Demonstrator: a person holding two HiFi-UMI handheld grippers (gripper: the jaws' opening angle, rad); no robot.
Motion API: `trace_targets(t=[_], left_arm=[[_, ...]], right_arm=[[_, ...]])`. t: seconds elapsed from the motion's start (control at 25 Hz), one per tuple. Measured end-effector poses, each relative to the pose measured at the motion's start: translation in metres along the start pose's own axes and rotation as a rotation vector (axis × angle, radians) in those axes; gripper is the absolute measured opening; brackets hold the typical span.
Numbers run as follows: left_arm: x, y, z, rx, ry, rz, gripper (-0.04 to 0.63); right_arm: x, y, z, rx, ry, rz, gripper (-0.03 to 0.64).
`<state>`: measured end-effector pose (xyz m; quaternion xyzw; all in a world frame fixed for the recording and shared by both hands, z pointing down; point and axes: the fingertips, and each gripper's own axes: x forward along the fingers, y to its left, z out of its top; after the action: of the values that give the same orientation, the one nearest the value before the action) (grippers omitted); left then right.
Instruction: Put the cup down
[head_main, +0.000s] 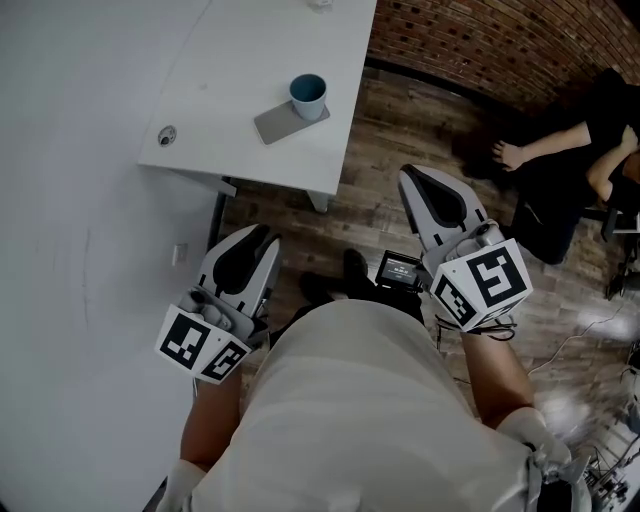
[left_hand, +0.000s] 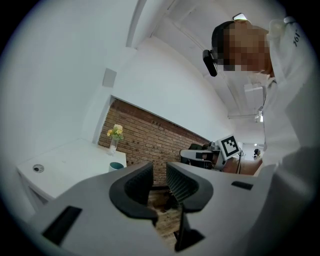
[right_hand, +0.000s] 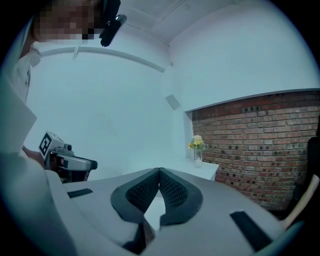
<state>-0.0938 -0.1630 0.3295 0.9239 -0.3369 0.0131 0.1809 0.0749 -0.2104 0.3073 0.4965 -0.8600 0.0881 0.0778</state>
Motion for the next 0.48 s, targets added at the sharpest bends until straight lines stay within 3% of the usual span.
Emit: trace_targets(t=[0.48], left_arm=[[-0.0063,0.0011,-0.0062,-0.010,0.015,-0.008,0.089]], right_arm=[[0.0046,0.0087,-0.0002,-0.039,0.009,-0.002,0.011]])
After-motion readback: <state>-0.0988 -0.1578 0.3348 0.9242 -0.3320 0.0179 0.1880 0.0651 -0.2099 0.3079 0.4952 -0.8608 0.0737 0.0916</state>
